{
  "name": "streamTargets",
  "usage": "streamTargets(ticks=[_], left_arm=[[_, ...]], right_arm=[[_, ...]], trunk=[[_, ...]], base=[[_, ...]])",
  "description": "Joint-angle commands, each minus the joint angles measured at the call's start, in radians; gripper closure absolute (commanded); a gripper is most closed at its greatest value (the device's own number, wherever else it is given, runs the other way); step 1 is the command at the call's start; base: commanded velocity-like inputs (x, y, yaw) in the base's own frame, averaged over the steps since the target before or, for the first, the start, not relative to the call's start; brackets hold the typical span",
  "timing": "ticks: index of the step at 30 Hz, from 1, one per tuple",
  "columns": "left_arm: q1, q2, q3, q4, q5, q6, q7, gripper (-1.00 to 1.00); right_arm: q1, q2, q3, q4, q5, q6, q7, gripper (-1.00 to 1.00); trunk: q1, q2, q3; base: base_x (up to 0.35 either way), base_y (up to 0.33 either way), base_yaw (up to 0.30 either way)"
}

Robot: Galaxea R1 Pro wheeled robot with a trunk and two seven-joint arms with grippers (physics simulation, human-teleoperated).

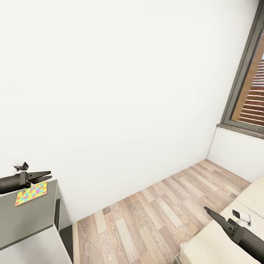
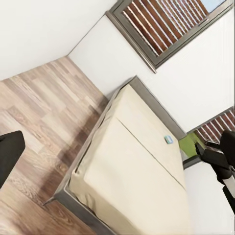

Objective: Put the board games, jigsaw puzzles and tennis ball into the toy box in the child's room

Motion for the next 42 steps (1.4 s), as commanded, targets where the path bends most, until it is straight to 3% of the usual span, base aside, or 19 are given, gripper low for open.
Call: streamTargets(ticks=[1,9,20,42], left_arm=[[0.000,0.000,0.000,0.000,-0.001,0.011,-0.004,-1.00],[0.000,0.000,0.000,0.000,-0.001,0.011,-0.004,-1.00],[0.000,-0.001,0.000,0.000,-0.002,0.011,-0.004,-1.00],[0.000,-0.001,0.000,0.000,-0.002,0.011,-0.004,-1.00]], right_arm=[[-0.001,0.000,0.000,0.000,0.000,0.010,0.003,-1.00],[-0.001,0.000,0.000,0.000,-0.001,0.010,0.003,-1.00],[0.000,0.000,-0.010,0.000,-0.008,0.012,0.003,-1.00],[-0.001,-0.011,-0.017,0.007,-0.010,0.027,0.003,-1.00]], trunk=[[0.000,-0.001,0.000],[0.000,-0.001,0.003],[0.000,-0.001,0.003],[0.000,-0.001,-0.016]], base=[[0.000,0.000,-0.281],[0.000,0.000,-0.245],[0.000,0.000,-0.070],[-0.006,0.000,-0.198]])
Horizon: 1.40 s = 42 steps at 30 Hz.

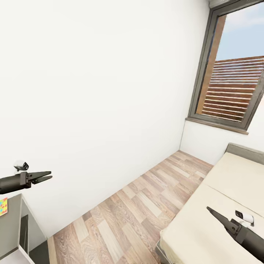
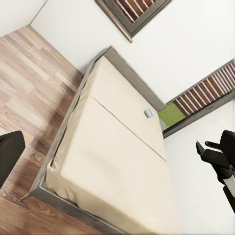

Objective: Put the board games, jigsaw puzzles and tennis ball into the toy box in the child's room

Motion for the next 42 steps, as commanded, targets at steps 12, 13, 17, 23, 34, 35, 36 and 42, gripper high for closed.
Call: streamTargets(ticks=[12,13,17,23,34,35,36,42], left_arm=[[0.000,0.001,0.000,0.000,0.000,0.011,-0.004,-1.00],[0.000,0.001,0.000,0.000,0.000,0.011,-0.004,-1.00],[0.000,0.001,0.000,0.000,0.000,0.011,-0.004,-1.00],[0.000,0.000,0.000,0.000,0.000,0.011,-0.004,-1.00],[0.000,0.000,0.000,0.000,-0.001,0.010,-0.004,-1.00],[0.000,0.000,0.000,0.000,-0.001,0.010,-0.004,-1.00],[0.000,0.000,0.000,0.000,-0.001,0.010,-0.004,-1.00],[0.000,0.000,0.000,0.000,0.000,0.010,-0.004,-1.00]], right_arm=[[-0.002,-0.001,0.000,0.001,-0.001,0.011,0.003,-1.00],[-0.002,-0.001,0.000,0.000,-0.001,0.011,0.003,-1.00],[-0.002,-0.001,0.000,0.001,-0.001,0.011,0.003,-1.00],[-0.002,-0.001,0.000,0.000,-0.001,0.011,0.003,-1.00],[-0.002,-0.001,0.000,0.001,-0.001,0.011,0.003,-1.00],[-0.002,-0.001,0.000,0.001,-0.001,0.011,0.003,-1.00],[-0.002,-0.001,0.000,0.001,-0.001,0.011,0.003,-1.00],[-0.002,0.000,0.000,0.000,-0.001,0.011,0.003,-1.00]], trunk=[[0.000,-0.002,-0.011],[0.000,-0.002,-0.012],[0.000,-0.002,-0.014],[0.000,-0.002,-0.016],[0.000,-0.002,-0.018],[0.000,-0.002,-0.018],[0.000,-0.002,-0.018],[0.000,-0.002,-0.018]], base=[[-0.080,0.000,-0.244],[-0.089,0.000,-0.253],[-0.088,0.000,-0.256],[-0.078,0.000,-0.262],[-0.024,0.000,-0.270],[-0.004,0.000,-0.274],[-0.003,0.000,-0.274],[-0.002,0.000,-0.275]])
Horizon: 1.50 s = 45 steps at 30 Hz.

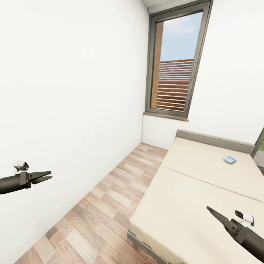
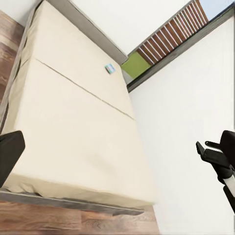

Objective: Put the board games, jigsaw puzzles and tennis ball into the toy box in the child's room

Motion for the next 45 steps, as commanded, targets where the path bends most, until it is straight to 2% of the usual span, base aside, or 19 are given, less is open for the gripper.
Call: streamTargets(ticks=[1,45], left_arm=[[0.000,0.001,0.000,0.000,0.000,0.010,-0.004,-1.00],[0.000,-0.001,-0.003,0.000,-0.001,0.009,-0.004,-1.00]], right_arm=[[-0.001,0.000,0.000,0.000,0.000,0.010,0.003,-1.00],[-0.001,-0.001,0.000,-0.001,0.000,0.010,0.002,-1.00]], trunk=[[0.001,-0.002,-0.002],[0.001,-0.002,-0.002]], base=[[-0.001,0.000,-0.275],[0.000,0.000,-0.276]])
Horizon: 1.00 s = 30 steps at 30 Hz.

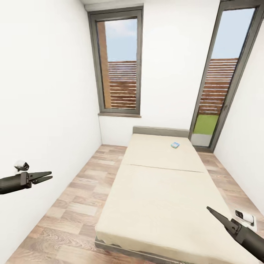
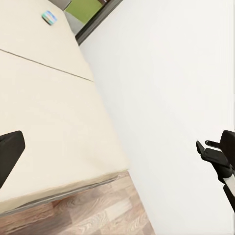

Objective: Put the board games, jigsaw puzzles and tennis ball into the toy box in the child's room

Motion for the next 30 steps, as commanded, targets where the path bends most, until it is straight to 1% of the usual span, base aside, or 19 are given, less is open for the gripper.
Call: streamTargets(ticks=[1,19,25,30], left_arm=[[0.000,0.001,0.000,0.000,-0.001,0.010,-0.004,-1.00],[0.000,0.000,0.000,0.000,-0.001,0.010,-0.004,-1.00],[0.000,0.000,0.000,0.000,-0.001,0.010,-0.004,-1.00],[0.000,0.000,0.000,-0.001,-0.001,0.009,-0.004,-1.00]], right_arm=[[-0.001,0.000,0.000,0.000,0.000,0.010,0.003,-1.00],[-0.001,0.000,0.000,0.000,0.000,0.011,0.003,-1.00],[-0.001,0.000,0.000,0.000,0.000,0.012,0.003,-1.00],[-0.001,0.000,-0.001,0.000,0.001,0.012,0.003,-1.00]], trunk=[[0.001,-0.002,-0.002],[0.001,-0.002,-0.002],[0.001,-0.002,-0.002],[0.001,-0.002,-0.003]], base=[[0.000,0.000,-0.276],[0.000,-0.003,-0.276],[0.000,-0.105,-0.275],[0.000,-0.210,-0.275]])
